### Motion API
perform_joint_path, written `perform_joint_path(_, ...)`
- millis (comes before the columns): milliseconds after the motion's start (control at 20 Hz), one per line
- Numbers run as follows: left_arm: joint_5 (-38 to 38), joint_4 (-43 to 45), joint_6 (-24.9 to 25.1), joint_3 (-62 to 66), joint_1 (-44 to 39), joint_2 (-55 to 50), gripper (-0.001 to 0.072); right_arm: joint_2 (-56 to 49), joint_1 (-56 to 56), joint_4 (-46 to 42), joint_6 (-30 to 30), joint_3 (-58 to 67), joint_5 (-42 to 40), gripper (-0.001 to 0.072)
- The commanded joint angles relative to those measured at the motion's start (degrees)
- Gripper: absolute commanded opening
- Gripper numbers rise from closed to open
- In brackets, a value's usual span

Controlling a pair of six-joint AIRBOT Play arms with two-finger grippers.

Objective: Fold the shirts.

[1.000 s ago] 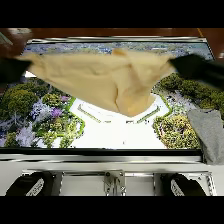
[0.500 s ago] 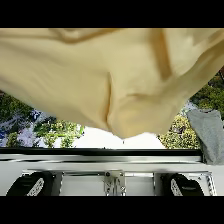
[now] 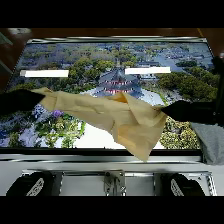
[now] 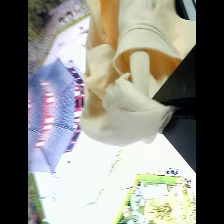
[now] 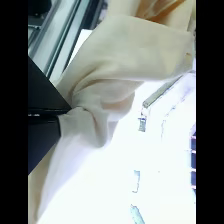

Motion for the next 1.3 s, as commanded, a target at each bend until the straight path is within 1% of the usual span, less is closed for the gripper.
perform_joint_path(0,5.51,-5.01,0.0,-16.96,-0.22,-2.21,0.0045,-3.43,0.04,3.52,0.11,-12.85,-16.31,0.0065)
perform_joint_path(100,12.22,-9.31,0.02,-22.97,-0.22,-4.79,0.0045,-9.46,2.03,7.34,-2.51,-14.32,-23.15,0.0066)
perform_joint_path(200,18.01,-10.95,0.0,-26.12,-0.22,-8.31,0.0046,-17.14,5.9,10.82,-4.87,-14.32,-29.29,0.0066)
perform_joint_path(250,19.65,-11.19,0.0,-26.58,-0.22,-10.47,0.0045,-20.68,7.72,11.72,-5.46,-14.32,-32.11,0.0066)
perform_joint_path(350,20.06,-12.02,0.0,-26.51,-0.17,-14.69,0.0048,-26.93,10.12,13.88,-5.99,-14.29,-36.54,0.0075)
perform_joint_path(400,19.98,-12.02,0.02,-26.4,-0.17,-16.09,0.0106,-28.89,10.27,15.26,-7.15,-14.16,-38.18,0.0132)
perform_joint_path(450,19.93,-12.0,0.02,-26.25,0.15,-16.98,0.0294,-29.97,9.7,16.26,-8.74,-13.73,-37.9,0.0379)
perform_joint_path(500,19.96,-11.98,0.02,-26.01,1.03,-17.22,0.0482,-29.94,8.5,16.26,-11.39,-12.94,-36.3,0.0561)
perform_joint_path(550,19.8,-11.91,0.04,-25.53,2.84,-17.18,0.059,-29.42,6.73,16.04,-13.42,-11.85,-33.57,0.057)
perform_joint_path(600,19.28,-11.93,0.09,-24.81,5.14,-17.07,0.0602,-28.52,4.13,15.87,-14.82,-10.62,-29.94,0.057)
perform_joint_path(750,14.8,-11.96,0.09,-21.79,12.31,-17.07,0.0602,-24.76,-5.4,11.56,-14.97,-8.63,-20.37,0.057)
perform_joint_path(800,12.9,-11.96,0.5,-21.42,13.16,-17.07,0.0606,-23.87,-8.7,8.48,-14.64,-8.66,-16.7,0.057)
perform_joint_path(900,8.74,-11.43,3.04,-21.68,13.25,-17.46,0.0607,-23.78,-13.4,-0.48,-13.88,-8.81,-8.15,0.0574)
perform_joint_path(950,7.32,-10.58,3.08,-22.21,12.9,-17.84,0.061,-23.78,-14.82,-4.09,-13.75,-9.73,-5.44,0.0629)
perform_joint_path(1000,6.82,-9.42,3.06,-22.91,12.39,-18.25,0.0609,-23.78,-15.93,-6.43,-13.77,-11.19,-3.13,0.0634)
perform_joint_path(1100,6.99,-8.52,3.04,-25.05,11.13,-19.37,0.0609,-23.78,-16.7,-7.28,-14.12,-14.82,-1.2,0.0634)
perform_joint_path(1250,8.35,-8.52,3.06,-27.04,8.61,-22.75,0.0609,-23.78,-16.63,-5.31,-14.25,-19.56,-3.15,0.0634)
